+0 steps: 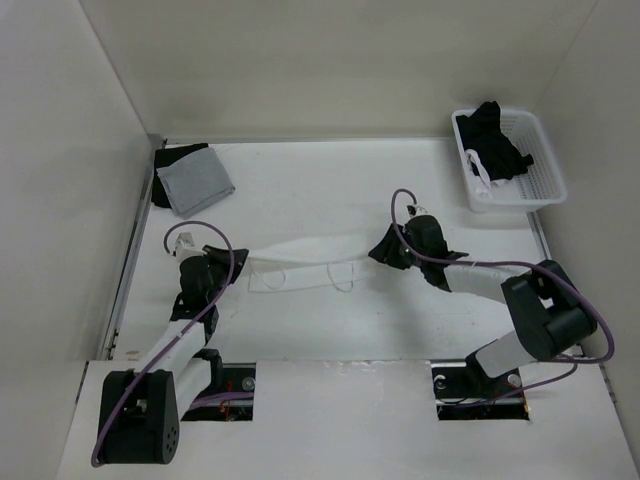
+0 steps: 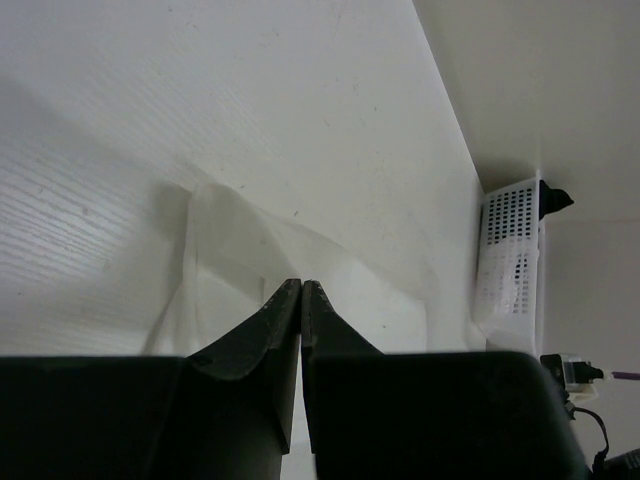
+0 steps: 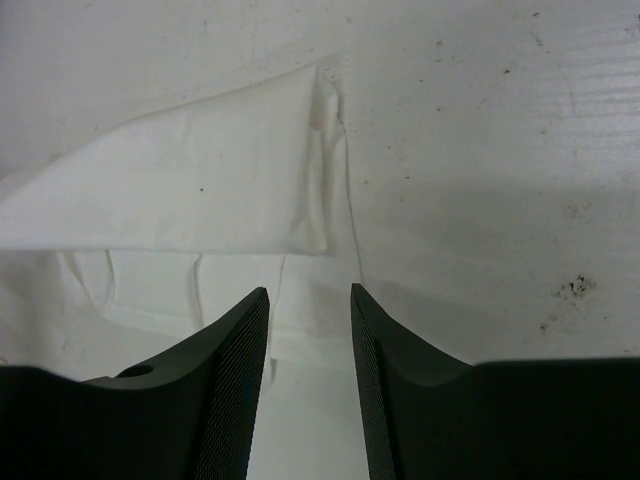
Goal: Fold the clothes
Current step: Fold the tank top
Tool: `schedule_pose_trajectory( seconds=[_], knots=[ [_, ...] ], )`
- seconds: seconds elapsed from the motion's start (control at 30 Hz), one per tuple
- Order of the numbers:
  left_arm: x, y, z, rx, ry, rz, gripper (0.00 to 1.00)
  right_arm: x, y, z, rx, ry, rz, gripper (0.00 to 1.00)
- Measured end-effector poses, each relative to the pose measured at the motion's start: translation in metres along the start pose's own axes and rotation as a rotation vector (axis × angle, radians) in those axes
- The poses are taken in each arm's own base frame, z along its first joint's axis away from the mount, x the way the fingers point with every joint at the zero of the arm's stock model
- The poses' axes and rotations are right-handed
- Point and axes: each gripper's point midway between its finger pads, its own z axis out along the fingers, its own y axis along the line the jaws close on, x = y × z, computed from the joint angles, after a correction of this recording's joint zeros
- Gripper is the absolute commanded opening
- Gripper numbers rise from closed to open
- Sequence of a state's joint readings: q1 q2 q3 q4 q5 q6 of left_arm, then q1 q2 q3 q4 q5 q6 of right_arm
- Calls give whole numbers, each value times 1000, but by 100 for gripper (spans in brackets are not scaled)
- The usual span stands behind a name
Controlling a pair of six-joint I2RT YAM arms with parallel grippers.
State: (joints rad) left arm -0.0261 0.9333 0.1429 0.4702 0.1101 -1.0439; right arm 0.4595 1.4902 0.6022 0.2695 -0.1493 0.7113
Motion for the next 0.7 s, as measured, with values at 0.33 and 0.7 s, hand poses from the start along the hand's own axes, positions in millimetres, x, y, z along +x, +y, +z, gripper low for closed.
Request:
schedule_pose_trajectory(
  seconds=[0.33, 0.7],
  knots=[
    [5, 9, 0, -26, 17, -1, 3, -4, 2, 27, -2, 21, 10, 31],
    [7, 6, -2, -13, 31, 2, 3, -9, 11, 22, -23, 6, 26, 7]
  ],
)
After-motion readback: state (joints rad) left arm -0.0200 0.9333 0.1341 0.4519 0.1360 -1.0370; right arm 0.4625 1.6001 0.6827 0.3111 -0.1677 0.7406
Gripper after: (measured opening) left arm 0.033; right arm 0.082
